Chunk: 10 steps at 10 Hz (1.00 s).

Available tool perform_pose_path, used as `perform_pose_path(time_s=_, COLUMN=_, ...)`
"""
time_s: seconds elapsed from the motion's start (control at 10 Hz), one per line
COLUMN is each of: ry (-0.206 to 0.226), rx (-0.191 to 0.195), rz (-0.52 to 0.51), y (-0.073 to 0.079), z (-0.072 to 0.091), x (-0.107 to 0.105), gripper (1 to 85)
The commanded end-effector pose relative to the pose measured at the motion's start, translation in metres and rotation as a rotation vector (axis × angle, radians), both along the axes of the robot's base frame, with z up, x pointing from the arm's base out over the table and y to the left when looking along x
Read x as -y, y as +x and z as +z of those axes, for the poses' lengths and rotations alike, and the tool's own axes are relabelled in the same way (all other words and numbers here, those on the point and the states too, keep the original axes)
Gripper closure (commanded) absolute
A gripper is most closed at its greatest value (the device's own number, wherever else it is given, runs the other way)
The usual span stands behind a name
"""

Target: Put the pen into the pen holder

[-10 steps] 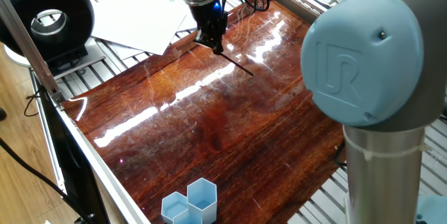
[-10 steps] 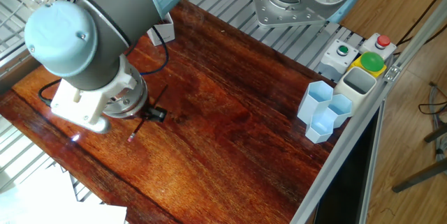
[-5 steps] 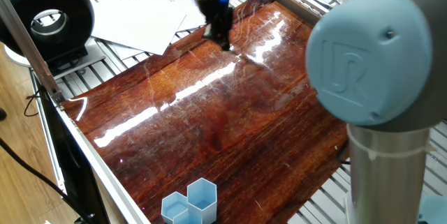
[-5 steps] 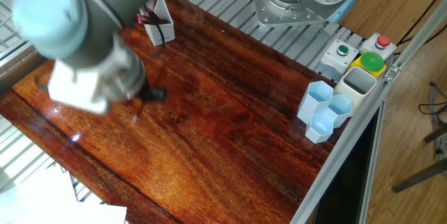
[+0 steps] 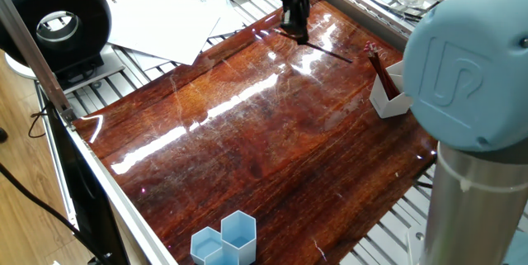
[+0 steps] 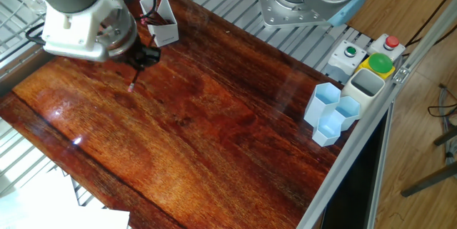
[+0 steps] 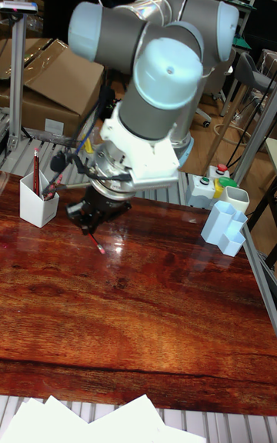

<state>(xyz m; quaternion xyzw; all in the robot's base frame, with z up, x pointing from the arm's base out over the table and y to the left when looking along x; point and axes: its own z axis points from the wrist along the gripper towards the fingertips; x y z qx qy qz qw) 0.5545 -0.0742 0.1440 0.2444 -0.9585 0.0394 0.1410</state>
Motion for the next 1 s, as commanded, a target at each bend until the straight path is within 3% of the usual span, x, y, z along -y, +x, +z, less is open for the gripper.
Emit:
perform_pose_path(time_s=0.0, ry=-0.017, rx=0.037, rz=-0.062, y=0.017, z=-0.009, x=-0.018, gripper=84.7)
perform_pose_path(time_s=0.1, ry=-0.016, rx=0.064, rz=-0.079, y=0.023, z=-0.01, x=-0.019, gripper=84.7)
perform_pose_path(time_s=0.2, ry=0.014, rx=0.11, rz=-0.086, y=0.035, z=-0.013, x=-0.027, gripper=84.7)
perform_pose_path(time_s=0.4, ry=0.048, rx=0.15, rz=-0.078, y=0.045, z=-0.015, x=-0.034, gripper=84.7)
perform_pose_path(time_s=0.6, ry=0.066, rx=0.133, rz=-0.061, y=0.042, z=-0.015, x=-0.038, gripper=84.7)
perform_pose_path(time_s=0.8, ry=0.035, rx=0.077, rz=-0.063, y=0.027, z=-0.012, x=-0.031, gripper=84.7)
perform_pose_path(time_s=0.9, ry=0.044, rx=0.06, rz=-0.064, y=0.011, z=0.005, x=-0.032, gripper=84.7)
